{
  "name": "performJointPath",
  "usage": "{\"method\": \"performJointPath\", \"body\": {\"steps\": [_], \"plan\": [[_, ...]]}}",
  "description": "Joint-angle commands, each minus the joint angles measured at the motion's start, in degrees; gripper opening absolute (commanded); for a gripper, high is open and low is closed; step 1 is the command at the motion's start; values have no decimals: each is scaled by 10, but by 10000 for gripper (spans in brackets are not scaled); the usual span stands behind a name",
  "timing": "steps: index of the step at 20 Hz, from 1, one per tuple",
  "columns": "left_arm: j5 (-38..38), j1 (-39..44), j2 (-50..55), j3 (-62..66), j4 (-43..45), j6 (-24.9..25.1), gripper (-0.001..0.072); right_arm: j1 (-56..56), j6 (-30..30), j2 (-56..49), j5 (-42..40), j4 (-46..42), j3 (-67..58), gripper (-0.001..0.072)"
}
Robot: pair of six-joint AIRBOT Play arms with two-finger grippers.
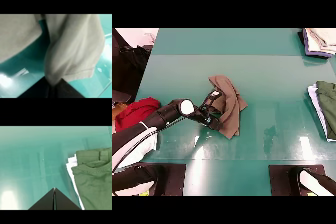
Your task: Fold the shirts.
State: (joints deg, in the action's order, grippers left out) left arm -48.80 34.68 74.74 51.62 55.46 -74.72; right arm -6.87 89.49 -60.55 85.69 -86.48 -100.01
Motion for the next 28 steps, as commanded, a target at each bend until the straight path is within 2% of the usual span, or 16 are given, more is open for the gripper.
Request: {"method": "performJointPath", "body": {"steps": [1, 3, 5, 7, 9, 10, 11, 12, 16, 19, 21, 24, 28], "plan": [[-75, -32, -19, 46, 9, -4, 31, 0, 0, 0, 4, 18, -1, 21], [-145, -76, -69, 105, 21, -5, 31, 0, 0, -2, 8, 92, 2, 21], [-189, -132, -138, 181, 46, -5, 32, 0, -20, -11, 8, 221, 31, 21], [-195, -179, -199, 242, 78, -5, 32, 7, -50, -28, -5, 346, 89, 22], [-182, -217, -246, 281, 95, -5, 32, 37, -64, -54, -30, 389, 155, 29], [-180, -229, -262, 291, 99, -5, 32, 63, -65, -72, -47, 388, 191, 184], [-183, -234, -271, 294, 102, -5, 32, 93, -65, -92, -66, 389, 226, 460], [-189, -234, -275, 295, 103, -10, 32, 124, -66, -113, -84, 389, 256, 574], [-223, -234, -272, 295, 116, -19, 32, 270, -115, -207, -184, 401, 330, 572], [-230, -234, -272, 295, 119, -22, 32, 351, -167, -276, -236, 478, 327, 572], [-233, -234, -272, 295, 120, -31, 33, 392, -180, -322, -244, 510, 304, 572], [-233, -234, -272, 295, 121, -31, 32, 444, -180, -379, -237, 507, 263, 571], [-234, -234, -272, 295, 121, -31, 32, 482, -180, -401, -251, 502, 252, 570]]}}
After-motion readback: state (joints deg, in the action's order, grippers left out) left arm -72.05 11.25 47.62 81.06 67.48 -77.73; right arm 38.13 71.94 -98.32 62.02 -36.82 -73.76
